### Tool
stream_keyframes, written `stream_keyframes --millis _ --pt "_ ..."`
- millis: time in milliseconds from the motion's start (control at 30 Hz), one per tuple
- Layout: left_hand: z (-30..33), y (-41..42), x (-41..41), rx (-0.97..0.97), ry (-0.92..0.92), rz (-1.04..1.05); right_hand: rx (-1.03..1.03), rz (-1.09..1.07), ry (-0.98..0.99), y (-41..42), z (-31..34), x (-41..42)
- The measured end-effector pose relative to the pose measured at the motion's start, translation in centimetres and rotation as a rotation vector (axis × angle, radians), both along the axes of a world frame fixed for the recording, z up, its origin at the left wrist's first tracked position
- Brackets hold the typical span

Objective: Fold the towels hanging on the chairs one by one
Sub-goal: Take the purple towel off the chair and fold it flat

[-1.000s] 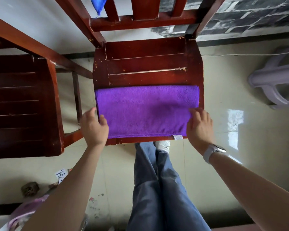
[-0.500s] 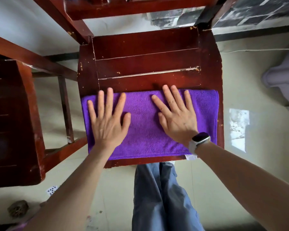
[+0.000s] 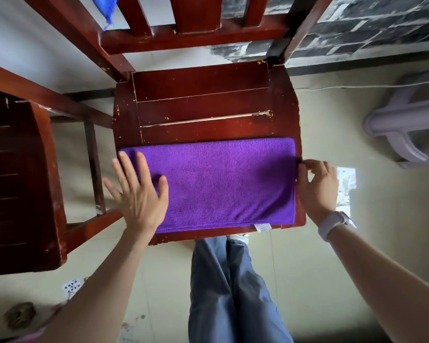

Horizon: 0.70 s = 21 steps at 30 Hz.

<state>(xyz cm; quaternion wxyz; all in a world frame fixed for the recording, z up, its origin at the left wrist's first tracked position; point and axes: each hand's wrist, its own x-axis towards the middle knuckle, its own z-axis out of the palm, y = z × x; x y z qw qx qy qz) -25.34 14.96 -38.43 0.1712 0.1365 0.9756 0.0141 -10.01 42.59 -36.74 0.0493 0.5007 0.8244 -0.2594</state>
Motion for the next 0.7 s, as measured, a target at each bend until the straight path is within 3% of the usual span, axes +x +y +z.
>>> stream_keyframes --millis 167,533,700 --pt "0.7 0.1 4.1 -0.037 -0.093 -0.195 -0.231 -0.223 -0.1 -1.3 0.4 -1.1" --pt "0.7 -0.2 4.7 -0.055 -0.159 -0.222 -0.27 -0.205 -0.238 -2.4 0.6 -3.3" --pt "1.2 -0.4 4.1 0.043 -0.19 -0.198 -0.318 -0.273 -0.119 -3.2 2.8 -3.6"
